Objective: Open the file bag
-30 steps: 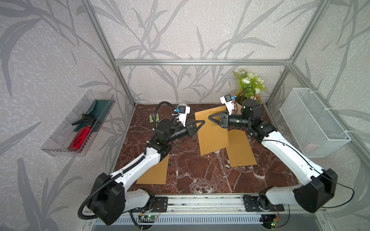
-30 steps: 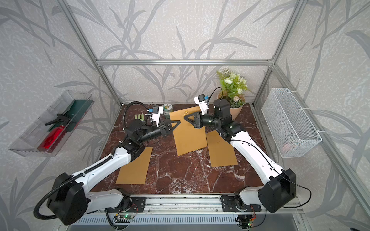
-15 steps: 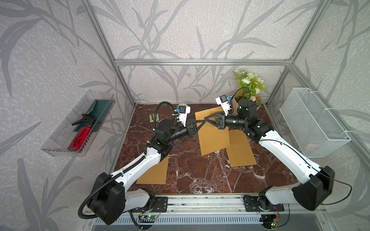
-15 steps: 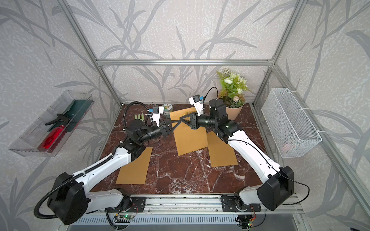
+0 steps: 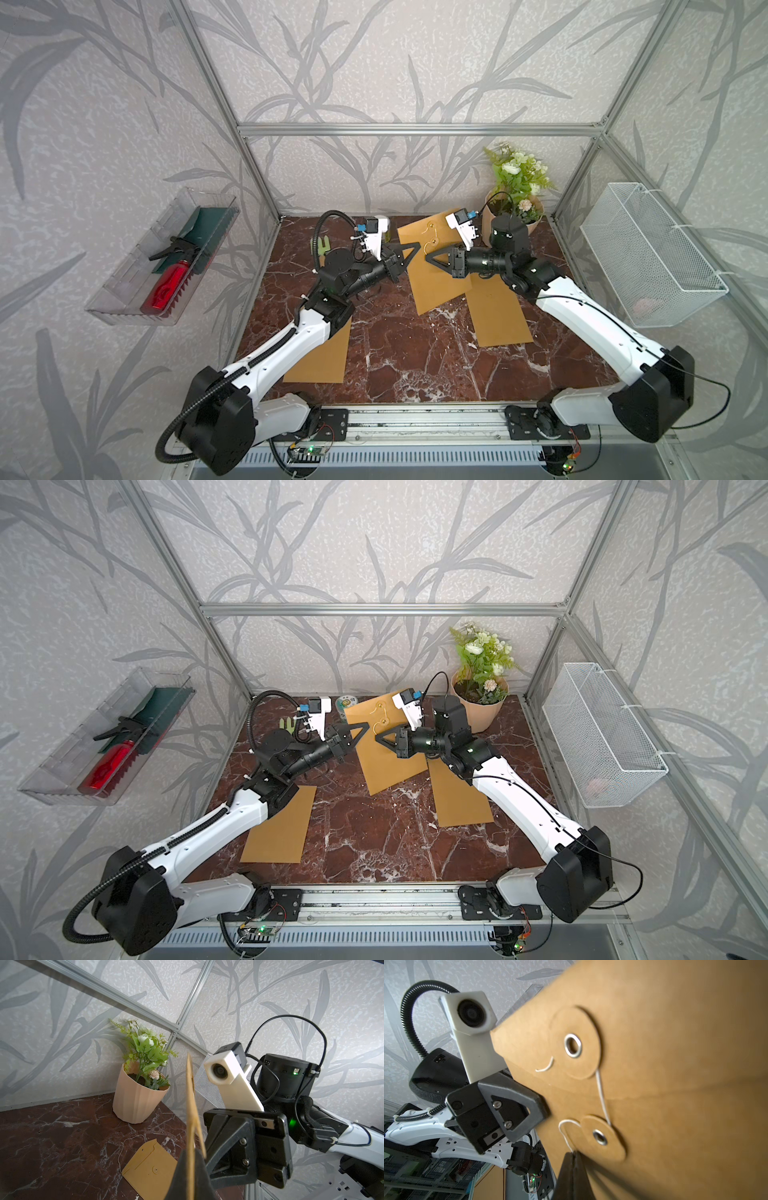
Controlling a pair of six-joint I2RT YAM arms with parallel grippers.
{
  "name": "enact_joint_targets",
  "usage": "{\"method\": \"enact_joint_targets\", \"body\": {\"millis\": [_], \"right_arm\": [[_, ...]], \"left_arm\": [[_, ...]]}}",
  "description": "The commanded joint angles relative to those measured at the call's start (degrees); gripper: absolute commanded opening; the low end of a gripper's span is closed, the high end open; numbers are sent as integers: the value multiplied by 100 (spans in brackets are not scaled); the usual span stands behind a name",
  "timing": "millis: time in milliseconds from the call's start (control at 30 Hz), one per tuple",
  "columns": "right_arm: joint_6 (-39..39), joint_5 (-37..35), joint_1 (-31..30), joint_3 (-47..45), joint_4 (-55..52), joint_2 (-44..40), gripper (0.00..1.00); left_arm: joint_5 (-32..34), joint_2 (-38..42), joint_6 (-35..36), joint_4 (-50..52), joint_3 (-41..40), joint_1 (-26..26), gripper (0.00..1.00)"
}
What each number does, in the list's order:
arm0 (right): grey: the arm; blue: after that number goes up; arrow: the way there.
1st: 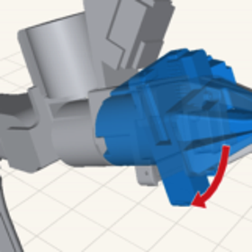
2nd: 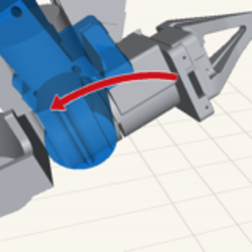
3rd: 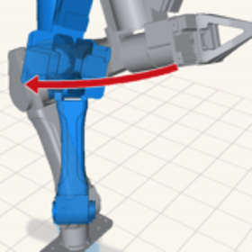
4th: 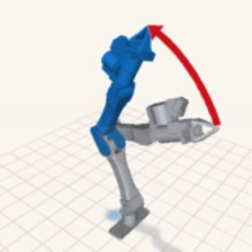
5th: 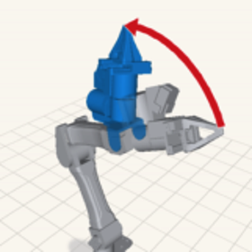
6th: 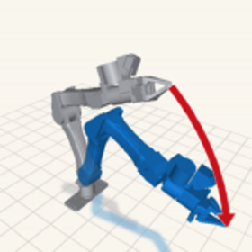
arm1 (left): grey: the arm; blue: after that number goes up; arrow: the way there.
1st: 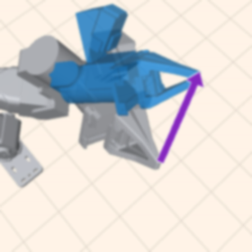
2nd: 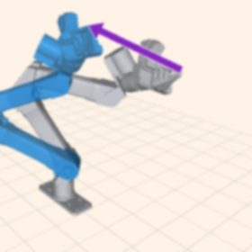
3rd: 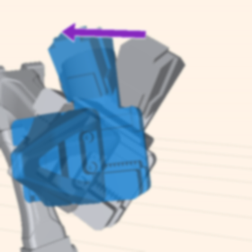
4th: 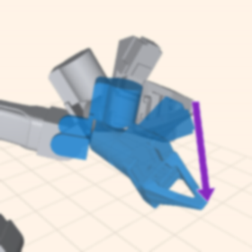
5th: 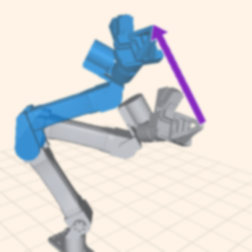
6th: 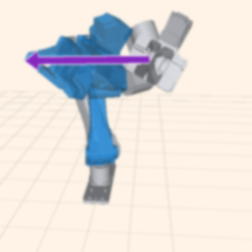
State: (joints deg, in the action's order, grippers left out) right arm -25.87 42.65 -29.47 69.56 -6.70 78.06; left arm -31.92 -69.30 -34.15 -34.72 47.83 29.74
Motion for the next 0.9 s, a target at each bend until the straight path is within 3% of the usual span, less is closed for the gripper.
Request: {"method": "enact_joint_targets", "body": {"millis": [0,867], "right_arm": [[89,-148,-15,-117,-19,-166,0],[645,-1023,227,-70,-976,-485,0]], "left_arm": [[78,189,87,-224,51,12,0],[215,426,316,166,6,-15,0]]}}
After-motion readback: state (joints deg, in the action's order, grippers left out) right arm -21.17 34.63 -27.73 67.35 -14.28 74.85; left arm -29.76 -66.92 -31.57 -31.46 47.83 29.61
